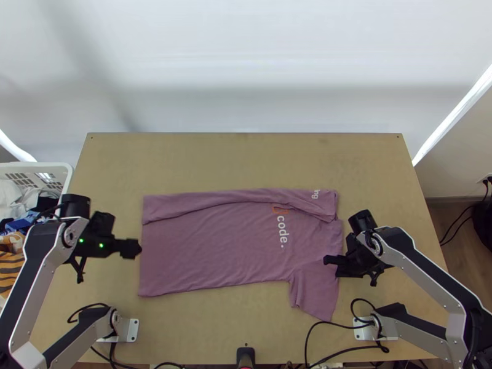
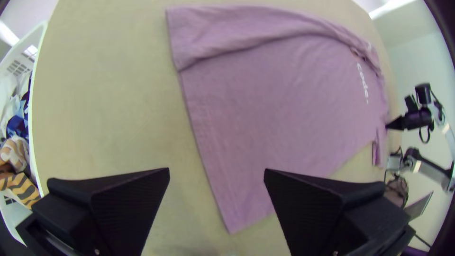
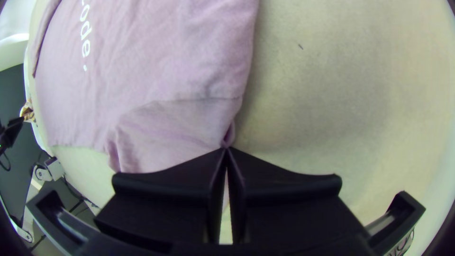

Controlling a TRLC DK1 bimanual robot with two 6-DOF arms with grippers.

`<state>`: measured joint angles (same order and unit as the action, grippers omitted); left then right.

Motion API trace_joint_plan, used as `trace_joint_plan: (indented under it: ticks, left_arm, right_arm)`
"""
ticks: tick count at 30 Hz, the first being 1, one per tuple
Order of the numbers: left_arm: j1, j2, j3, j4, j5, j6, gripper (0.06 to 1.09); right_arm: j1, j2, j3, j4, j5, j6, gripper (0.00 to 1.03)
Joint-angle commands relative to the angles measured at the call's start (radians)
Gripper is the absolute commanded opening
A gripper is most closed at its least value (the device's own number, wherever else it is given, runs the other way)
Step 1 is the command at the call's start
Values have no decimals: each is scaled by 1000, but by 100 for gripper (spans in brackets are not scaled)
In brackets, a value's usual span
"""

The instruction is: Fold the t-shirt

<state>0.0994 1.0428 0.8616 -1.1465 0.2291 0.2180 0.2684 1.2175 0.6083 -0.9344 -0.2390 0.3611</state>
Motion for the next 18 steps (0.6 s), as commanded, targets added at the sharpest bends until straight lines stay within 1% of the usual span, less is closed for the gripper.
trace_joint_plan:
  ticks: [1,5,7,12,14,18]
  left_arm:
    - [-86,13,5,-111,-48,107,103]
    - [-217,22,-62,-127,-166,101,103]
    - [-250,42,-96,-134,-194,96,103]
    - [-291,85,-141,-134,-194,95,101]
    - [-291,118,-147,-137,-194,93,94]
    - [-290,166,-145,-137,-194,95,93]
  right_arm:
    - [5,5,-22,0,10,-11,3]
    - [5,4,-21,2,10,-11,3]
    - [5,2,-19,3,10,-11,3]
    - [5,4,-16,5,13,-11,3]
    - [5,5,-16,8,15,-11,3]
    - [8,11,-15,13,15,-10,3]
